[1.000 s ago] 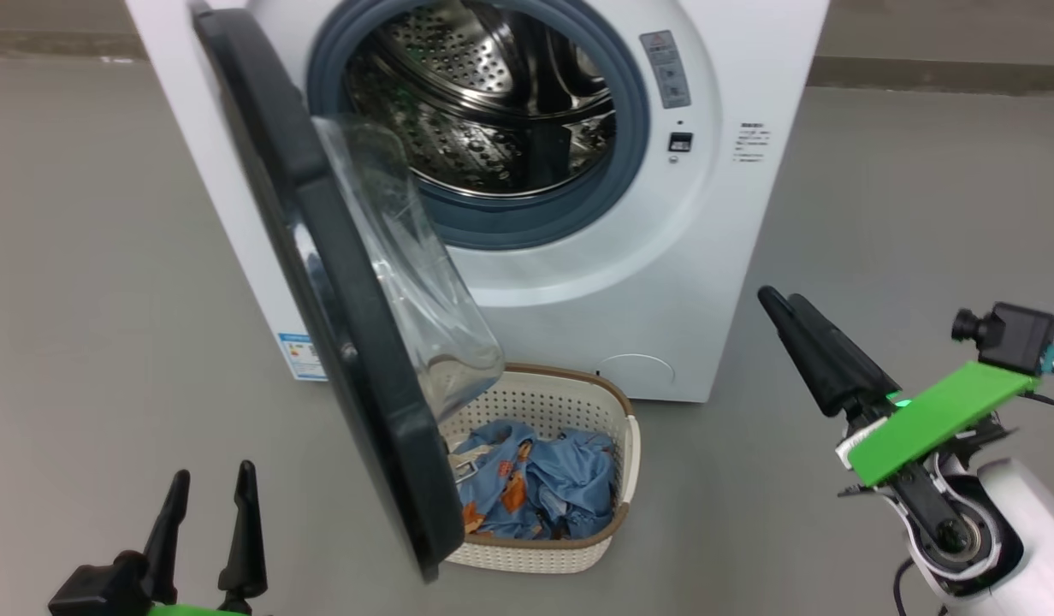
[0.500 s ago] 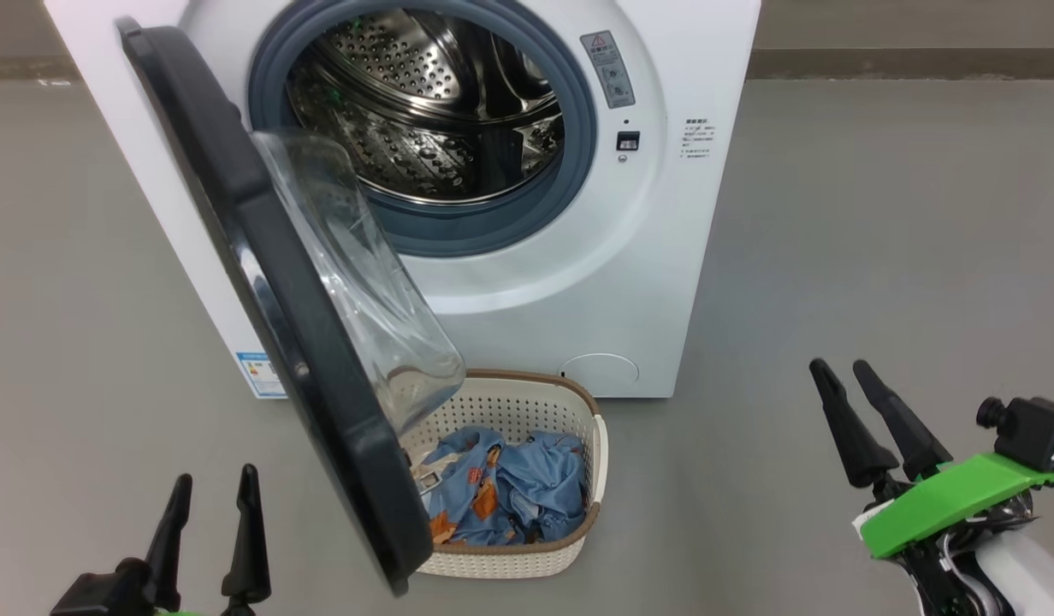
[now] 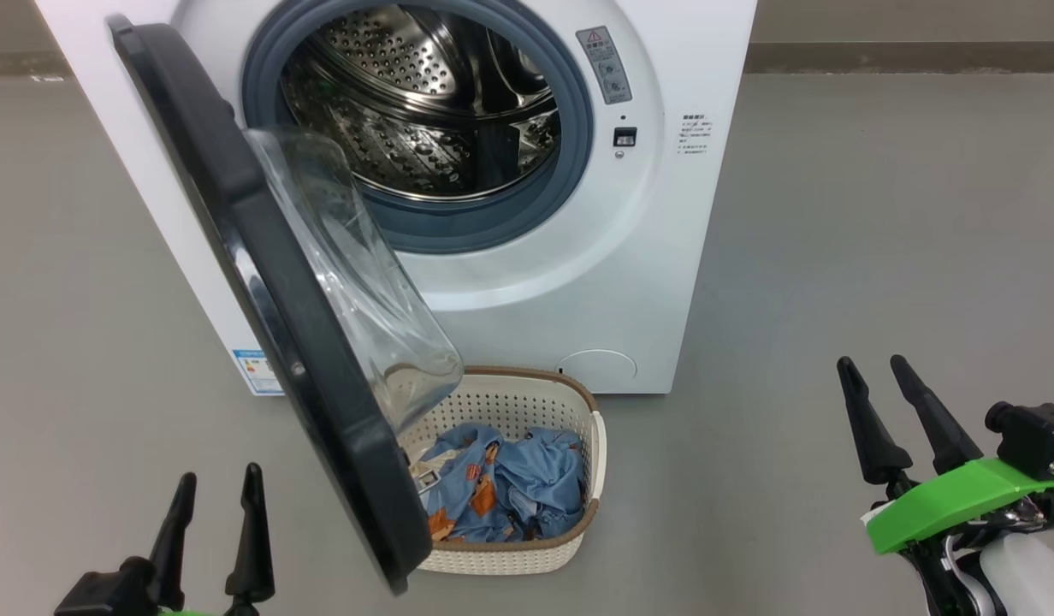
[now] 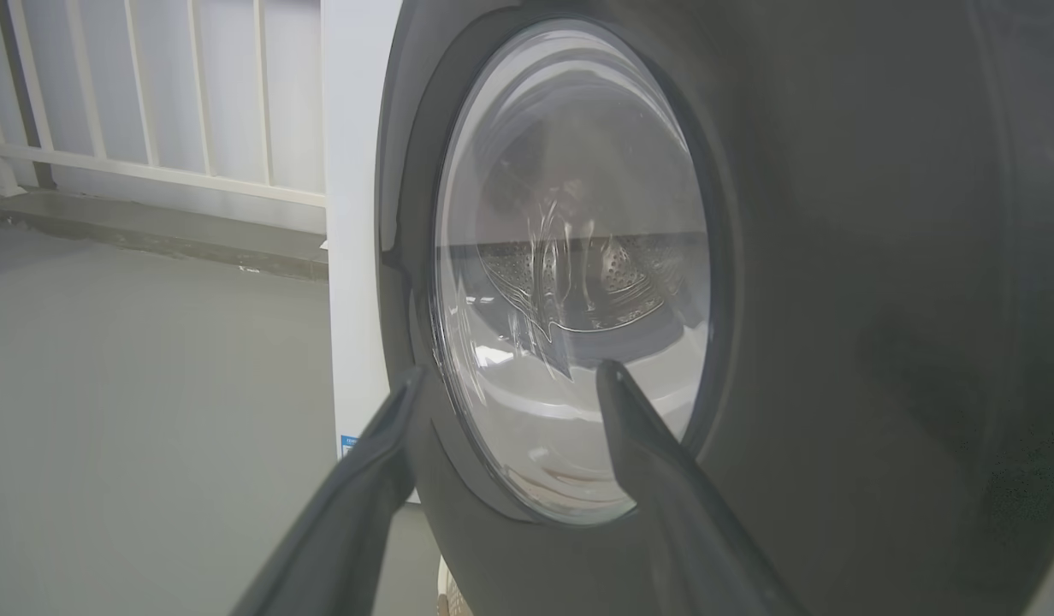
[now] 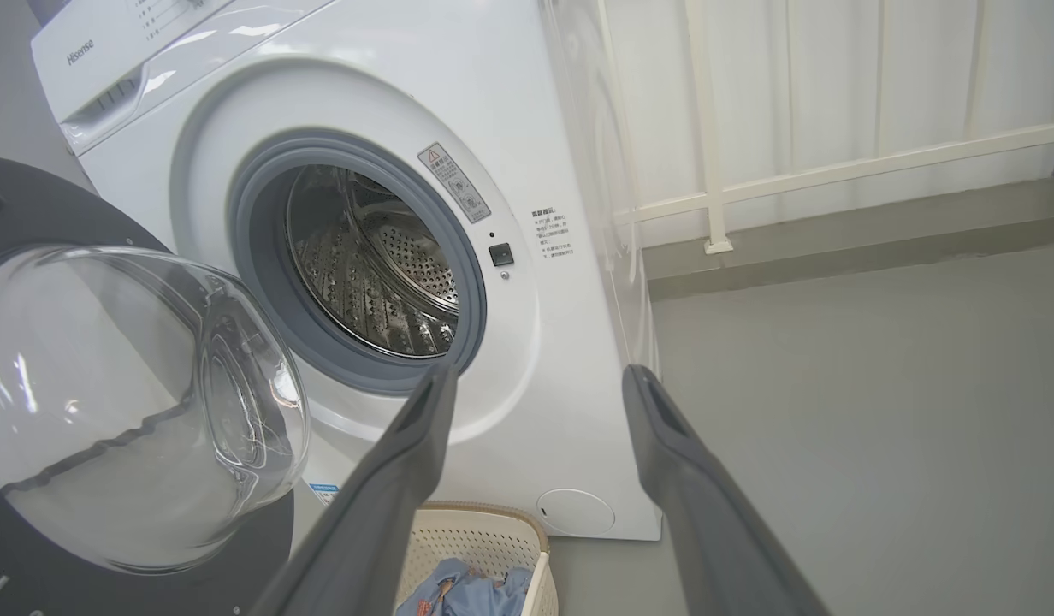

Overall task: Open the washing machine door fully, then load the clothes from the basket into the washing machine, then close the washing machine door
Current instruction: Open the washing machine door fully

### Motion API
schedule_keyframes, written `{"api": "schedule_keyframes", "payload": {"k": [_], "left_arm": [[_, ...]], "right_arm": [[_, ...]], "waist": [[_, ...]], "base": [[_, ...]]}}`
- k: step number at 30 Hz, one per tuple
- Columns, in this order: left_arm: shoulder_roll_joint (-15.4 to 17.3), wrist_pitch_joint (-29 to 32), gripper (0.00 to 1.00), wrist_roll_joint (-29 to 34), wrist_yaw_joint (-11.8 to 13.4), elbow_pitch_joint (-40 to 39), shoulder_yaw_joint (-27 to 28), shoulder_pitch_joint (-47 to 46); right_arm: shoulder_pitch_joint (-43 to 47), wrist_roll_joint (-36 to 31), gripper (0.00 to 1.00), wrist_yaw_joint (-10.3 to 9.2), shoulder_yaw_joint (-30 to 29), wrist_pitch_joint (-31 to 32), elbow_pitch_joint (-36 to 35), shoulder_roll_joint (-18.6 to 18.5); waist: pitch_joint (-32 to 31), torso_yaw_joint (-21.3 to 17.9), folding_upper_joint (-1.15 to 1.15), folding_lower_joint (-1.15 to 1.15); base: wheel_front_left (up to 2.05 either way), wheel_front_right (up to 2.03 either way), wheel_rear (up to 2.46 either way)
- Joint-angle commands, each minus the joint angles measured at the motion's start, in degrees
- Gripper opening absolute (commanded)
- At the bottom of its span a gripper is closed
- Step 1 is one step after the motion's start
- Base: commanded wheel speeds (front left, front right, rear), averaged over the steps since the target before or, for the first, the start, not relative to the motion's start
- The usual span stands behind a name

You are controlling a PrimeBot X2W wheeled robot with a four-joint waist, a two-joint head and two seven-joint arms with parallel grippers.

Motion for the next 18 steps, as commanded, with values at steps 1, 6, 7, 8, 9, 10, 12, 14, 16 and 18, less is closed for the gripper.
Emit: {"api": "schedule_keyframes", "payload": {"k": [1,6,7,8,9,10,12,14,16,18], "left_arm": [[0.72,-0.37,1.0,0.77,0.01,-1.32,1.65,-1.92],[0.87,-0.37,1.0,0.82,-0.02,-1.04,1.46,-2.31],[0.89,-0.37,1.0,0.82,-0.01,-1.03,1.46,-2.34],[0.89,-0.37,1.0,0.82,-0.01,-1.01,1.46,-2.37],[0.88,-0.37,1.0,0.82,-0.01,-0.98,1.45,-2.39],[0.87,-0.37,1.0,0.79,-0.01,-0.94,1.44,-2.41],[0.85,-0.37,1.0,0.73,0.0,-0.86,1.44,-2.47],[0.84,-0.37,1.0,0.69,0.0,-0.81,1.47,-2.44],[0.83,-0.37,1.0,0.66,0.02,-0.78,1.52,-2.44],[0.81,-0.37,1.0,0.63,0.03,-0.81,1.57,-2.48]], "right_arm": [[0.33,-1.43,1.0,0.33,0.21,-0.69,-1.3,-0.61],[0.72,-5.66,1.0,0.33,-1.63,-0.69,-1.57,0.6],[0.74,-6.07,1.0,0.33,-1.96,-0.69,-1.68,0.81],[0.77,-6.41,1.0,0.33,-2.33,-0.69,-1.81,1.03],[0.83,-6.66,1.0,0.33,-2.62,-0.69,-1.91,1.24],[0.92,-6.87,1.0,0.33,-2.82,-0.69,-1.96,1.4],[1.05,-7.15,1.0,0.33,-3.1,-0.69,-2.01,1.66],[1.13,-7.26,1.0,0.33,-3.3,-0.69,-2.04,1.88],[1.17,-7.24,1.0,0.33,-3.42,-0.69,-2.05,2.06],[1.17,-7.22,1.0,0.33,-3.63,-0.69,-2.11,2.19]], "waist": [[0.02,0.07,0.0,0.0],[0.02,0.22,0.0,0.0],[0.03,0.22,0.0,0.0],[0.02,0.23,0.0,0.0],[0.01,0.26,0.0,0.0],[0.01,0.29,0.0,0.0],[0.01,0.34,0.0,0.0],[-0.01,0.37,0.0,0.0],[-0.02,0.36,0.0,0.0],[0.03,0.36,0.0,0.0]], "base": [[0.0,0.0,0.0],[0.0,0.0,0.0],[0.0,0.0,0.0],[0.0,0.0,0.0],[0.0,0.0,0.0],[0.0,0.0,0.0],[0.0,0.0,0.0],[0.0,0.0,0.0],[0.0,0.0,0.0],[0.0,0.0,0.0]]}}
